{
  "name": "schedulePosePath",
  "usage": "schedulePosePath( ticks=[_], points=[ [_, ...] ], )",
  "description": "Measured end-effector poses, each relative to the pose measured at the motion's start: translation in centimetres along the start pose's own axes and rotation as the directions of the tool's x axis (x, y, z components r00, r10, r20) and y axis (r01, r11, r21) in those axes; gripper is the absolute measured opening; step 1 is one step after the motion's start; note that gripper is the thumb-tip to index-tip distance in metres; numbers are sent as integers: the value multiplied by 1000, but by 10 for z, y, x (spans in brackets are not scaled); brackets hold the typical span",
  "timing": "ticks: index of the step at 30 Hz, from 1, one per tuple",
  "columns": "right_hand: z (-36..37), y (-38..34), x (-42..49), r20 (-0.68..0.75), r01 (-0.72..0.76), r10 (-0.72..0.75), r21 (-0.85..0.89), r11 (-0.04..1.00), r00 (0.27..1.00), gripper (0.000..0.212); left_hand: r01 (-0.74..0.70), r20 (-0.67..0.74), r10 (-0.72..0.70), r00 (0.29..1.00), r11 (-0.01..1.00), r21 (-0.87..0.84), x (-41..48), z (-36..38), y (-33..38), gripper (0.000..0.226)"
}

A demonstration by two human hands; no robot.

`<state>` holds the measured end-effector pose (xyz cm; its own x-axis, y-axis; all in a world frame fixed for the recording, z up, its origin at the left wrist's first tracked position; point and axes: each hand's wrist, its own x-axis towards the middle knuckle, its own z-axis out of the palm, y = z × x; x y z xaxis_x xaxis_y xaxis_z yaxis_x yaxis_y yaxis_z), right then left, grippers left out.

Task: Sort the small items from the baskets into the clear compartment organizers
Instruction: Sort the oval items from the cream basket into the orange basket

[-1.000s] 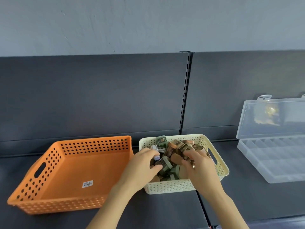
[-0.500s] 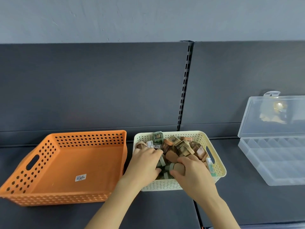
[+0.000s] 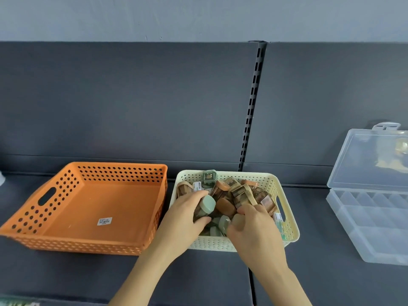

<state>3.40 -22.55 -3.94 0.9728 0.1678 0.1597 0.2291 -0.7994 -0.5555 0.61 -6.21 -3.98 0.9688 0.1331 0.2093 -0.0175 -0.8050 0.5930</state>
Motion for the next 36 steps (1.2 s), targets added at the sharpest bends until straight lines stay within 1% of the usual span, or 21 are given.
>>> schedulePosePath(
  ticks=[1,4,5,7,9,11,13,15,16,19,24,25,27,29,31,33,34,36],
  points=[
    [-3,1,-1,-1,10,-10,42,999,1000,18,9,-16,-9,1000,1000,-8,-2,0,0,59],
    [-16,5,-2,-10,2,0,195,981,1000,29,23,-43,-24,999,999,-23,-9,-2,0,56],
    [-20,5,-2,-20,-10,15,223,975,1000,33,25,-41,-26,999,999,-25,-10,-3,0,55],
    [-25,6,0,-60,-40,55,223,974,997,36,24,-41,-25,999,999,-28,-10,-6,1,53],
    [-29,4,9,-83,-79,97,198,977,992,38,19,-52,-21,998,999,-43,-6,-8,1,51],
    [-30,4,21,-31,-134,140,141,981,990,40,3,-54,-7,999,998,-67,-2,-9,-1,52],
    [-27,4,31,45,-158,155,54,986,987,33,-14,-39,11,999,997,-76,1,-11,-4,53],
    [-23,2,35,77,-146,147,-14,989,986,22,-30,-34,28,999,996,-87,3,-17,-7,53],
    [-20,2,36,83,-130,134,-52,990,988,21,-42,-38,38,999,995,-94,5,-20,-9,53],
    [-16,-3,36,83,-85,99,-163,983,992,26,-61,-56,55,997,991,-117,9,-27,-18,52],
    [-14,-10,32,15,-70,74,-175,982,997,27,-90,-54,82,995,984,-154,10,-38,-34,52],
    [-13,-12,31,3,-59,61,-167,984,998,29,-95,-55,87,995,983,-159,11,-40,-38,52],
    [-12,-18,30,-18,-72,70,-97,993,997,33,-100,-61,90,994,981,-168,11,-45,-47,51],
    [-12,-24,29,-47,-97,96,-21,995,994,31,-102,-62,92,994,980,-172,10,-51,-56,51],
    [-15,-33,26,-98,-89,89,6,996,991,27,-110,-67,100,993,982,-152,8,-58,-66,50],
    [-18,-49,26,-165,-49,56,47,998,985,28,-109,-79,100,992,988,-110,9,-67,-78,49],
    [-18,-59,28,-181,-14,26,66,998,983,33,-102,-81,95,992,991,-87,10,-73,-83,47],
    [-12,-82,31,-148,43,-26,112,993,989,42,-80,-81,75,994,995,-53,13,-83,-94,41]
  ],
)
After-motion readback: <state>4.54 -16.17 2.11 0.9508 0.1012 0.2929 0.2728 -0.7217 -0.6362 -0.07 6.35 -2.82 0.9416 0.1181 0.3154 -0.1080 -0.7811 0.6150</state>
